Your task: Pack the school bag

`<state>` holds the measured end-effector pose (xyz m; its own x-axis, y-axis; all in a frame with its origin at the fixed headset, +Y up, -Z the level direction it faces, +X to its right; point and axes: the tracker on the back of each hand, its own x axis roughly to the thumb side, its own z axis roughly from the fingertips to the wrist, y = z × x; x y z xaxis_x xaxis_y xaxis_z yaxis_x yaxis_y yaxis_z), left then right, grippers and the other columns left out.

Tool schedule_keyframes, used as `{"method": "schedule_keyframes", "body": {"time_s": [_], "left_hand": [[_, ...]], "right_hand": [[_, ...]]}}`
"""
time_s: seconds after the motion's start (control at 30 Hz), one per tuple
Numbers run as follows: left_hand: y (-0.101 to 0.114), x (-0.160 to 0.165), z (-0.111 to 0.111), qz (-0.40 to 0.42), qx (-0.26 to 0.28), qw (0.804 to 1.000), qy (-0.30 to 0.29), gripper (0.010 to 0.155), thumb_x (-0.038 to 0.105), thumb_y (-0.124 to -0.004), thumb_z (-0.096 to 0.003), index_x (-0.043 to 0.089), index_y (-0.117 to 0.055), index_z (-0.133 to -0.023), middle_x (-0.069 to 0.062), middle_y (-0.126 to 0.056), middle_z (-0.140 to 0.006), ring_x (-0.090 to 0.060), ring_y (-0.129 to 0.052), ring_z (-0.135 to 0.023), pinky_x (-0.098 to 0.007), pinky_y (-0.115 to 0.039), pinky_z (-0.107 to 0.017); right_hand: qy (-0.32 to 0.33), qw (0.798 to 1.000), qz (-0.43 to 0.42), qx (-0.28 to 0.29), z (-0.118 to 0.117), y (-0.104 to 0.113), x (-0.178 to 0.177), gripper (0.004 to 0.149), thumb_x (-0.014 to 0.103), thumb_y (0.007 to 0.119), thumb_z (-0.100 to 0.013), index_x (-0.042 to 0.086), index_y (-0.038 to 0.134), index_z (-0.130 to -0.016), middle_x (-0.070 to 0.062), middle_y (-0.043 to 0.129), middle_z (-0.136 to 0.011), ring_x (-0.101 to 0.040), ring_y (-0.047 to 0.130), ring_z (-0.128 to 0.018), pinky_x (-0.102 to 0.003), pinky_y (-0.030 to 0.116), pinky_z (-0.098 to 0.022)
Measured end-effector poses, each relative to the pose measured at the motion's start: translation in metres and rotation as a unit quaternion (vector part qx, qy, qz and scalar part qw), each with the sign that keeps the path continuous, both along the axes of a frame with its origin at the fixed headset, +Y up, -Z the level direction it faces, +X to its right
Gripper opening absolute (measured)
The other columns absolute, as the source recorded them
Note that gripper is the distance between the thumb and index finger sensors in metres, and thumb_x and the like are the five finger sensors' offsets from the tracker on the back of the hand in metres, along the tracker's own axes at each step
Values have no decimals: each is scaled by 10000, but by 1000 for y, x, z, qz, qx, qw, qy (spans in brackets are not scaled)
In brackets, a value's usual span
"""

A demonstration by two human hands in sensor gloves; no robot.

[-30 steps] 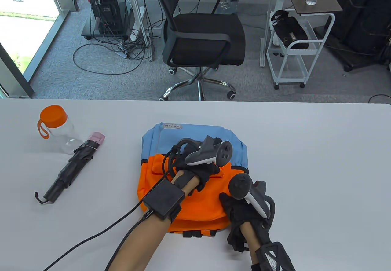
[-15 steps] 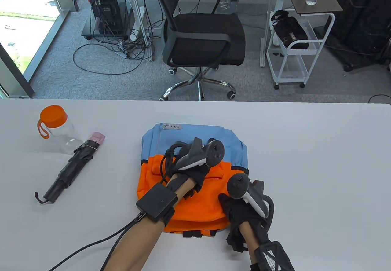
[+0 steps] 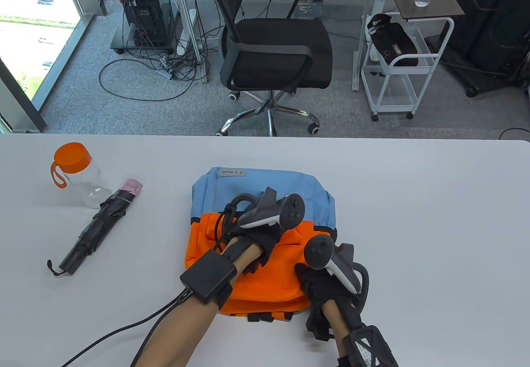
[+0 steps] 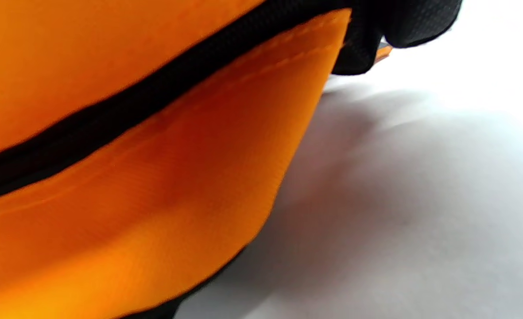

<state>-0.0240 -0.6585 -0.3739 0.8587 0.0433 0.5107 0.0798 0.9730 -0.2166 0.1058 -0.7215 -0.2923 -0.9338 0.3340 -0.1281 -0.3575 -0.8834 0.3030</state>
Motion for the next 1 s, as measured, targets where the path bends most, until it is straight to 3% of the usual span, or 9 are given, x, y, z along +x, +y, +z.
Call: {"method": "schedule_keyframes", "body": {"time_s": [0.23,0.27,0.4,0.53,0.63,0.73,0.8,0.87,1.0], "left_hand": [[-11,5,7,-3,38,999,-18,683,247,-773,-520,164,-521,-1150,-204,-787,-904,-346,-875,-698,-579,-781,-599],[-9,6,6,-3,41,999,-14,678,242,-779,-517,155,-536,-1144,-140,-863,-804,-338,-892,-681,-578,-794,-592],[-6,2,7,24,90,996,-14,633,253,-825,-492,182,-664,-1100,-106,-944,-749,-312,-963,-624,-549,-853,-546],[9,-3,14,27,185,982,-13,438,290,-865,-461,242,-910,-895,-79,-996,-696,-262,-1015,-564,-509,-907,-490],[15,-2,19,1,222,975,-13,394,356,-888,-446,214,-950,-809,-52,-995,-637,-215,-1020,-509,-483,-919,-469],[11,-3,17,-74,172,982,24,419,442,-837,-468,178,-985,-756,-51,-997,-599,-225,-1010,-495,-495,-905,-475],[4,-5,14,-57,135,989,32,541,456,-812,-472,130,-921,-890,-90,-962,-696,-275,-978,-582,-531,-865,-522],[-9,-6,11,-20,60,998,6,621,390,-768,-499,47,-774,-1017,-150,-862,-863,-364,-877,-723,-594,-765,-596],[-12,-10,12,4,70,997,22,624,362,-765,-502,50,-731,-1040,-177,-811,-924,-401,-824,-764,-614,-714,-618]], "right_hand": [[-2,999,-31,16,-6,-3,3,876,372,751,-425,-31,293,-1054,-444,433,-1010,-338,835,-668,-524,763,-534],[-3,999,-30,17,-6,-3,3,875,370,752,-423,-28,296,-1054,-441,437,-1008,-325,838,-659,-514,769,-528],[-10,999,-22,24,-6,-3,4,848,352,749,-420,-15,324,-1056,-427,462,-1004,-281,859,-621,-477,797,-505],[-16,1000,-10,18,-7,-5,5,811,307,751,-422,9,341,-1055,-410,488,-992,-236,869,-585,-439,820,-482],[-16,1000,-4,20,-7,-6,4,812,309,746,-423,2,336,-1053,-408,488,-991,-231,867,-580,-438,818,-481],[-16,1000,-5,20,-7,-7,5,816,313,744,-424,-2,331,-1053,-407,482,-993,-235,864,-584,-443,814,-484],[-16,1000,-4,19,-6,-7,4,816,315,745,-425,-6,332,-1052,-407,481,-993,-237,864,-584,-446,813,-485],[-14,1000,3,19,-6,-7,4,814,313,744,-426,-11,334,-1050,-407,482,-993,-238,863,-585,-447,812,-486],[-11,1000,11,19,-7,-7,1,814,308,743,-425,-24,335,-1047,-411,487,-989,-236,860,-584,-448,812,-484]]}}
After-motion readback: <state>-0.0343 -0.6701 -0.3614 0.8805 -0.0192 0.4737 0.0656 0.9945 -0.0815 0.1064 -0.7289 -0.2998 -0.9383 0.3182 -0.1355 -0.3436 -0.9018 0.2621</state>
